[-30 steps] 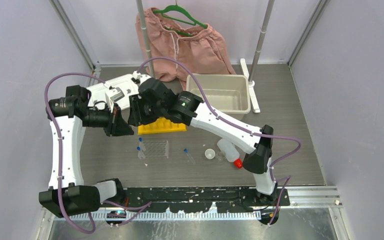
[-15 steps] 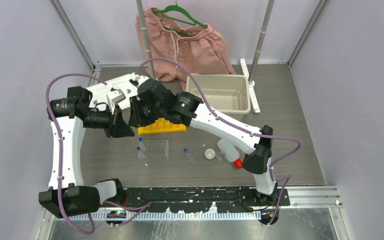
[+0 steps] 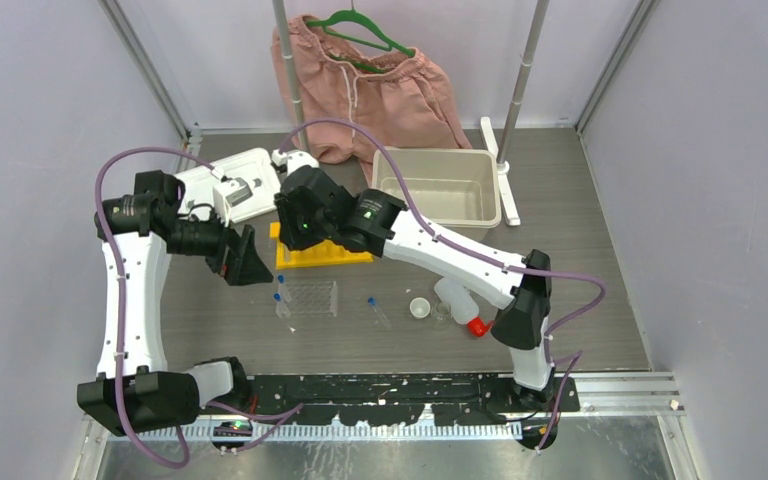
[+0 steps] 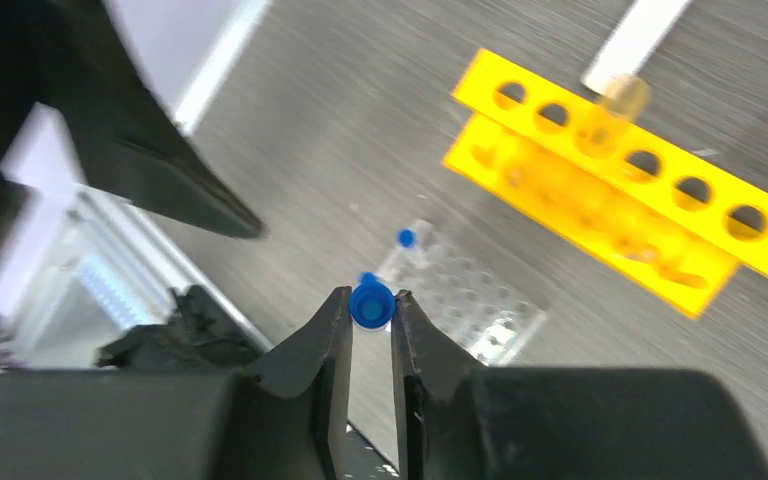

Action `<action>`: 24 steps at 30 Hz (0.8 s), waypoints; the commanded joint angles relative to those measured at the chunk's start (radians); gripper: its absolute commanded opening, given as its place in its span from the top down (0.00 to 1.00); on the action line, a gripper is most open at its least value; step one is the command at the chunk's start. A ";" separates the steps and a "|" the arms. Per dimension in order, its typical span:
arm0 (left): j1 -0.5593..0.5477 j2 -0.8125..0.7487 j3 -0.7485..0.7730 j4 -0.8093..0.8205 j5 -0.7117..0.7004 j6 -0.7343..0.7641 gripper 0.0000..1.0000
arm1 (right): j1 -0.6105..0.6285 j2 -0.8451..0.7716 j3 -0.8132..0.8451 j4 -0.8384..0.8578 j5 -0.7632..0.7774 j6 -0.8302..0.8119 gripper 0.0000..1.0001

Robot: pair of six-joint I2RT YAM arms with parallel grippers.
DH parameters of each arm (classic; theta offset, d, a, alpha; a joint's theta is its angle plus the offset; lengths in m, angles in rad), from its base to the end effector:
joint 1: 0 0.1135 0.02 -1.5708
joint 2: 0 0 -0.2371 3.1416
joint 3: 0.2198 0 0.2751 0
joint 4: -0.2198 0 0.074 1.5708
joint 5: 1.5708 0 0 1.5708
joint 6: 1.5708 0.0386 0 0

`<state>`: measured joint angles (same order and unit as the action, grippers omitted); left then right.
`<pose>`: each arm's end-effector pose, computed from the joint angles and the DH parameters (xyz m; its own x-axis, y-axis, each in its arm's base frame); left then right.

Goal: Organize the chemistry lab equipment

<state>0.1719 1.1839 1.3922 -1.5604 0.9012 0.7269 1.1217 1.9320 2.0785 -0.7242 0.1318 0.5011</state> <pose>0.2043 0.0047 0.3517 -0.6779 0.3010 -0.6708 0.6851 0.5897 -0.4278 0.2020 0.4074 0.3725 -0.6140 -0.1771 -0.7692 -0.6274 0.7008 0.3395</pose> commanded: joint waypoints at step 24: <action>0.005 0.068 -0.012 0.263 -0.266 -0.307 0.00 | 0.069 -0.084 -0.709 0.840 0.321 -0.277 0.99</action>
<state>0.1722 1.2495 1.3754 -1.3277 0.6392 0.4263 1.1625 1.8164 1.3651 -0.0425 0.4091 0.2615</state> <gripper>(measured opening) 0.994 0.233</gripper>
